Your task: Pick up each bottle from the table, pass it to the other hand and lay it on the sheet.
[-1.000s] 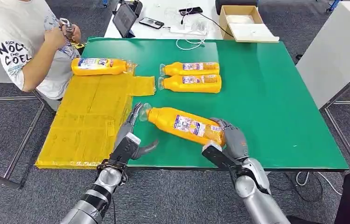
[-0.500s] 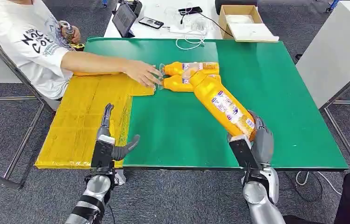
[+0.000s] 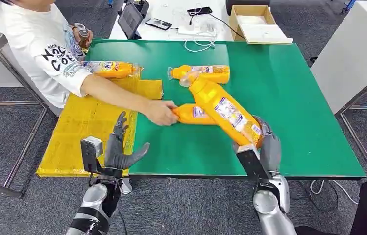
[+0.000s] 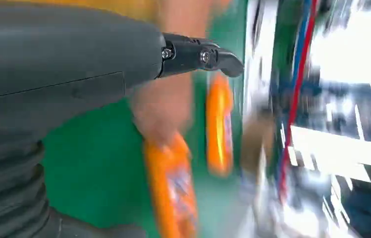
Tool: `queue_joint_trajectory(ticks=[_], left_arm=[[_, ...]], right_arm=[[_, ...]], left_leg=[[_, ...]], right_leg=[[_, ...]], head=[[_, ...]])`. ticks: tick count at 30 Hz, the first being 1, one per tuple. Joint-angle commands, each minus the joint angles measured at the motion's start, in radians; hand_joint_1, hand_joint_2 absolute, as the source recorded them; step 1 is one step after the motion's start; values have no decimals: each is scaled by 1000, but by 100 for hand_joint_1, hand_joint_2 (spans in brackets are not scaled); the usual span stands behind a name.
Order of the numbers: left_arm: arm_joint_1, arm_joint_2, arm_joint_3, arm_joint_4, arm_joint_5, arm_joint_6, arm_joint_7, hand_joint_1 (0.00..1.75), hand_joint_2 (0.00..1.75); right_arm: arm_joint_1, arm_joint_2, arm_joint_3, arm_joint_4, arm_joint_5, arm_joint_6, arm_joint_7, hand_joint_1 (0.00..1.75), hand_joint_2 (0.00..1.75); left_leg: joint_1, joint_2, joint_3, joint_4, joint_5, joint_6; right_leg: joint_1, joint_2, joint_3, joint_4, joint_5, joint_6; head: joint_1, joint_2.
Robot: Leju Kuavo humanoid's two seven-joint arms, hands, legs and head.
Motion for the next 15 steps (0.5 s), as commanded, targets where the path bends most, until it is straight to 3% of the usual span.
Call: queue_joint_trajectory(ticks=[1,5,15], left_arm=[[-81,39,-161,122,236,-348,66,0,175],[-91,50,-223,121,279,-386,68,0,175],[-76,60,-241,106,351,-418,85,0,175]], right_arm=[[-53,71,219,111,31,-20,-166,175,175],[-70,105,294,190,5,-26,-201,175,175],[-63,129,345,284,-28,-10,-210,175,175]], left_leg=[[1,3,4,-1,-1,0],[1,3,3,-1,-1,0],[1,3,7,-2,-2,0]], right_leg=[[1,2,3,-1,0,-3],[2,2,3,-1,0,-2],[2,2,6,-2,-1,-4]], head=[[0,0],[0,0],[0,0]])
